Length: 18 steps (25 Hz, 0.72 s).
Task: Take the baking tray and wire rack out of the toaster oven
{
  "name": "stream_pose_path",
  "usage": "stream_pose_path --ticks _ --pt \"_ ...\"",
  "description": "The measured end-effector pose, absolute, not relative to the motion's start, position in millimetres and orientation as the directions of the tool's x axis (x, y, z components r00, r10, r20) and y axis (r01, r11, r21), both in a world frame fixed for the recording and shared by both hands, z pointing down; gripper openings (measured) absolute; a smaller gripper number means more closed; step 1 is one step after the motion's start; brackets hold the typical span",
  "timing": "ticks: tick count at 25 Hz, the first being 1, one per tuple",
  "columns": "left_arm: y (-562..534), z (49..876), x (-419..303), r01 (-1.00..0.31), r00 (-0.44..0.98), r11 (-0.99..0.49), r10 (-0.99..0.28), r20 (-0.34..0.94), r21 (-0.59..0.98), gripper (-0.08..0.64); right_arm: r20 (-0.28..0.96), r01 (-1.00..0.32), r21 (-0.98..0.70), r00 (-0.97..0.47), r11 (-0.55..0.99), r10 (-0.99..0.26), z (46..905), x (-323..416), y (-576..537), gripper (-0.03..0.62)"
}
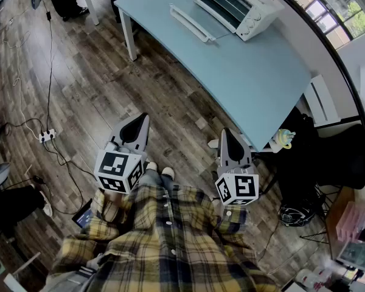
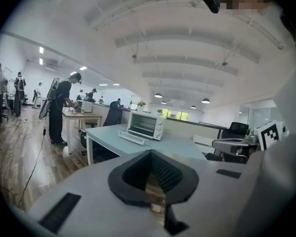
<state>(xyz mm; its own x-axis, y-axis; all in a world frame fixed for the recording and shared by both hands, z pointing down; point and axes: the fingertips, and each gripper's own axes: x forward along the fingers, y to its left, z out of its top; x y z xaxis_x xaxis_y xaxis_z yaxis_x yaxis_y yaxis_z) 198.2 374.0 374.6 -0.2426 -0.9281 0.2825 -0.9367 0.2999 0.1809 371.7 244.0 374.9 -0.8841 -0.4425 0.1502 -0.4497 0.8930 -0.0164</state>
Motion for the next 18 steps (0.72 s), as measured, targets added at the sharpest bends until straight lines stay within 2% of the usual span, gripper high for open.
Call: stream_pose_path --ticks 7,11,15,18 --pt "372 377 203 -0.923 -0.288 0.343 -0.916 0.279 0.174 -0.006 0.106 -0.419 -0.089 -0.906 0.903 -0.41 375 385 232 0.013" --pt "371 376 203 -0.914 -0.321 0.371 -0.908 0.268 0.163 -0.005 0.103 -0.365 -0.134 -0.93 0.921 -0.354 377 379 231 0.096" --pt "369 377 199 -0.909 -0.327 0.38 -0.905 0.27 0.17 0.083 0.101 -0.321 -0.17 -0.946 0.932 -0.308 381 366 230 0.164" --pt "365 379 188 -0.908 -0.33 0.382 -0.905 0.269 0.171 0.129 0.105 -0.305 -0.18 -0.951 0.935 -0.29 383 349 227 0.191"
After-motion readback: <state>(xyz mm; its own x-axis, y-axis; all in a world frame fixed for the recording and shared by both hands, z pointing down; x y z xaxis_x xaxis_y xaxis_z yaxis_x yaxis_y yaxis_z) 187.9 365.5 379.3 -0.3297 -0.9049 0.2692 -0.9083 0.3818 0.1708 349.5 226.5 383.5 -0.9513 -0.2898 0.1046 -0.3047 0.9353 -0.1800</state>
